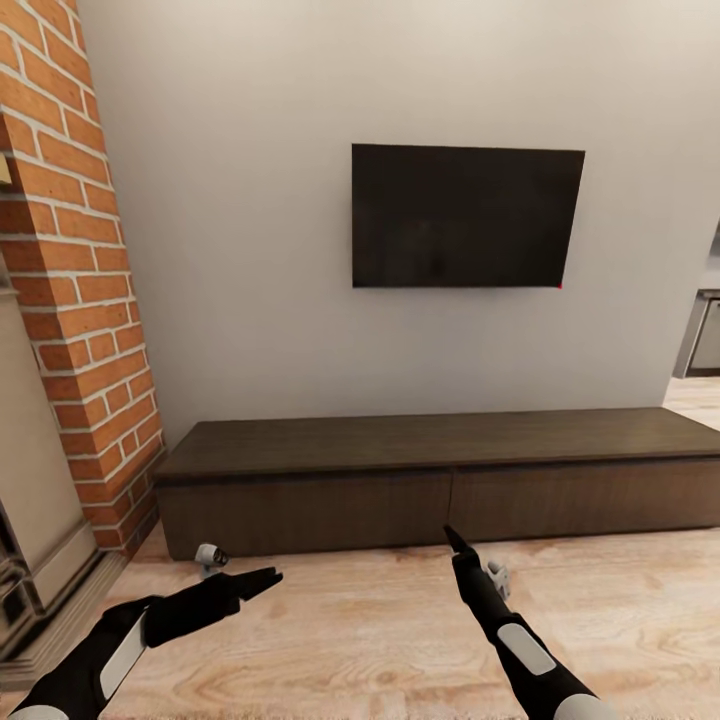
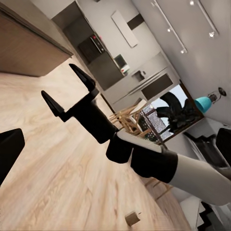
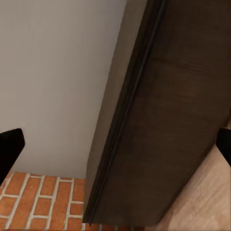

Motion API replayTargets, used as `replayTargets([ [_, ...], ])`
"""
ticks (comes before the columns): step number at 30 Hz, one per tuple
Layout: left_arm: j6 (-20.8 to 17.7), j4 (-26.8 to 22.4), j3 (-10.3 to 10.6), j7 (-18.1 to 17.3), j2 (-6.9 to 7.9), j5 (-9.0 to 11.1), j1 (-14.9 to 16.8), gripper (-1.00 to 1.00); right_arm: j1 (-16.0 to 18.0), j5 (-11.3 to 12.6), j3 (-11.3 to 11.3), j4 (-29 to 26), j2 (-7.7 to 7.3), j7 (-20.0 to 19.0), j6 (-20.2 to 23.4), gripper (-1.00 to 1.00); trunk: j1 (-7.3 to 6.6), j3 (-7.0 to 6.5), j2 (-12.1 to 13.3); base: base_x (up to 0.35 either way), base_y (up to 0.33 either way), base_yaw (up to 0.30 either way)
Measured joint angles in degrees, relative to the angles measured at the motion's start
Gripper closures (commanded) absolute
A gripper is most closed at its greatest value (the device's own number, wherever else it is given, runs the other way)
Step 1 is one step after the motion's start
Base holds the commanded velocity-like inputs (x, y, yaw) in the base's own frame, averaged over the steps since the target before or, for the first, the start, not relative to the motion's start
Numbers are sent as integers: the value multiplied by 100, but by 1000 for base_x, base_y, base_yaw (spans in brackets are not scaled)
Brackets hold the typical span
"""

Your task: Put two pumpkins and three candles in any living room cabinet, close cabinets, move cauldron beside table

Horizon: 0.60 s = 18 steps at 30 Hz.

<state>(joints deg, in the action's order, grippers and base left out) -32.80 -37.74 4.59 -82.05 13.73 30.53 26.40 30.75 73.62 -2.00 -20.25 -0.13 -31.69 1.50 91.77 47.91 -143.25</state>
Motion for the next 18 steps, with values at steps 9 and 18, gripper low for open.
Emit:
replayTargets([
  [9,-8,-280,-1,-21,1,-2,-7,-100,-2,281,-1,25,-11,-296,84,-100,23,200,-12,0,0,0],
  [18,-9,-279,-15,-31,9,6,-7,-100,-3,302,-17,15,-3,-307,31,-100,46,399,-24,0,0,0],
])
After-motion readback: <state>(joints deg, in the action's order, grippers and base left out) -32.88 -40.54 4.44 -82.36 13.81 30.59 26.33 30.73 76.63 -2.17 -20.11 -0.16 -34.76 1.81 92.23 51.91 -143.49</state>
